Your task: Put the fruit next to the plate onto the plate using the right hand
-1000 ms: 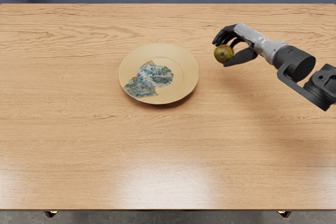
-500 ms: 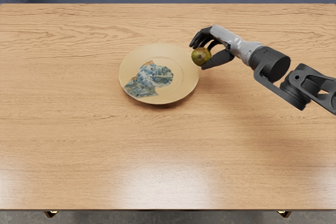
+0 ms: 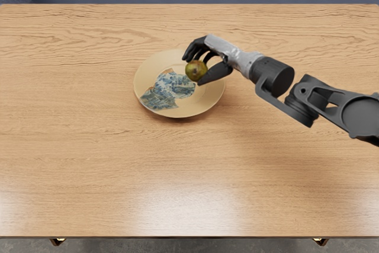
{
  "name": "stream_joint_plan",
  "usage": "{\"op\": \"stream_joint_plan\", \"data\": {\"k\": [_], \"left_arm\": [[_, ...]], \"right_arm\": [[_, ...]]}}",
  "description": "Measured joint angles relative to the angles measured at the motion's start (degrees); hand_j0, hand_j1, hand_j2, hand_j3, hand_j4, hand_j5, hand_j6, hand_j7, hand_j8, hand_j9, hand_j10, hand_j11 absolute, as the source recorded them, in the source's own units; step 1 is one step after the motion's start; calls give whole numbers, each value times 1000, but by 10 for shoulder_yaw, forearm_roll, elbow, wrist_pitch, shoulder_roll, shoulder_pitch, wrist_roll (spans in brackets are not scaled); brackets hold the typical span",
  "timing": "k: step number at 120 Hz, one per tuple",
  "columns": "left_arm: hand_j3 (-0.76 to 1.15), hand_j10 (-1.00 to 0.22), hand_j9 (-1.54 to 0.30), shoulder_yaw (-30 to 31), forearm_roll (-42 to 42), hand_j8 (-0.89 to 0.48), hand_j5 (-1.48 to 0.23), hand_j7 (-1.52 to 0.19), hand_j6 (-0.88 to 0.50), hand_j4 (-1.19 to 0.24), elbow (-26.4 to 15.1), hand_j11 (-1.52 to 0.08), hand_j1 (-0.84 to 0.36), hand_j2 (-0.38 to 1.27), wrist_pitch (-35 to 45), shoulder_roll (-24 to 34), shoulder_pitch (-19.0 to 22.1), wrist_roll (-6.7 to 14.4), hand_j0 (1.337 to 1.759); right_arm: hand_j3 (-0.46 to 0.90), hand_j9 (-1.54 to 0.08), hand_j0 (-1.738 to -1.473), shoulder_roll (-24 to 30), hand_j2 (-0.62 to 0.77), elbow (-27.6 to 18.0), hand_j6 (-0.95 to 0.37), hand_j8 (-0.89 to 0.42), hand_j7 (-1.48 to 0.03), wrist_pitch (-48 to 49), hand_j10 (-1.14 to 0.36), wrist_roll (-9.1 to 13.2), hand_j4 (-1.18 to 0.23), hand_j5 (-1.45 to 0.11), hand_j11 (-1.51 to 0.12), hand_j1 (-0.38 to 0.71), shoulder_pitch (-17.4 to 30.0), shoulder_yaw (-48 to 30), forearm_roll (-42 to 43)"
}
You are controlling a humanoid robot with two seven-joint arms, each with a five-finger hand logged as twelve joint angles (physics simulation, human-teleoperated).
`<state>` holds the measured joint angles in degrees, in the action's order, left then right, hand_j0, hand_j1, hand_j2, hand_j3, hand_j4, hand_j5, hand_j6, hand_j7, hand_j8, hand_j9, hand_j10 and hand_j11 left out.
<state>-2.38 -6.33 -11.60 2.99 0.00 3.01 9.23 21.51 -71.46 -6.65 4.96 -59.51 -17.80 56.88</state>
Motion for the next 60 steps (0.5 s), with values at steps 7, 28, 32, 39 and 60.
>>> {"op": "stream_joint_plan", "data": {"k": [7, 28, 32, 39, 60], "left_arm": [[0, -4, -5, 0, 0, -4, -5, -5, -4, -4, 0, -5, 345, 1, 0, 0, 1, 0, 1658], [0, -4, -5, 0, 0, -4, -5, -5, -4, -4, 0, -5, 345, 1, 0, 0, 0, 0, 1658], [0, -4, -5, 0, 0, -4, -5, -5, -4, -4, 0, -5, 345, 1, 0, 0, 1, 0, 1658], [0, -4, -5, 0, 0, -4, -5, -5, -4, -4, 0, -5, 345, 1, 0, 0, 0, 0, 1658], [0, -4, -5, 0, 0, -4, -5, -5, -4, -4, 0, -5, 345, 1, 0, 0, 1, 0, 1658]], "right_arm": [[0, -767, -1658, -8, 211, 0, -495, -419, -766, 0, -562, 0, -581, -777, -768, 259, 0, 2, 0], [0, -766, -1658, -28, 210, 1, -494, -418, -765, 0, -561, 0, -581, -777, -767, 259, 2, 7, 3], [0, -766, -1658, -30, 209, 1, -494, -418, -765, 0, -561, 0, -580, -777, -767, 259, 2, 8, 3], [0, -764, -1658, -34, 207, 2, -494, -418, -764, 0, -561, 0, -580, -776, -766, 259, 3, 8, 4], [0, -762, -1658, -55, 202, 17, -493, -418, -763, -1, -560, 11, -580, -773, -764, 258, 4, 9, 6]]}}
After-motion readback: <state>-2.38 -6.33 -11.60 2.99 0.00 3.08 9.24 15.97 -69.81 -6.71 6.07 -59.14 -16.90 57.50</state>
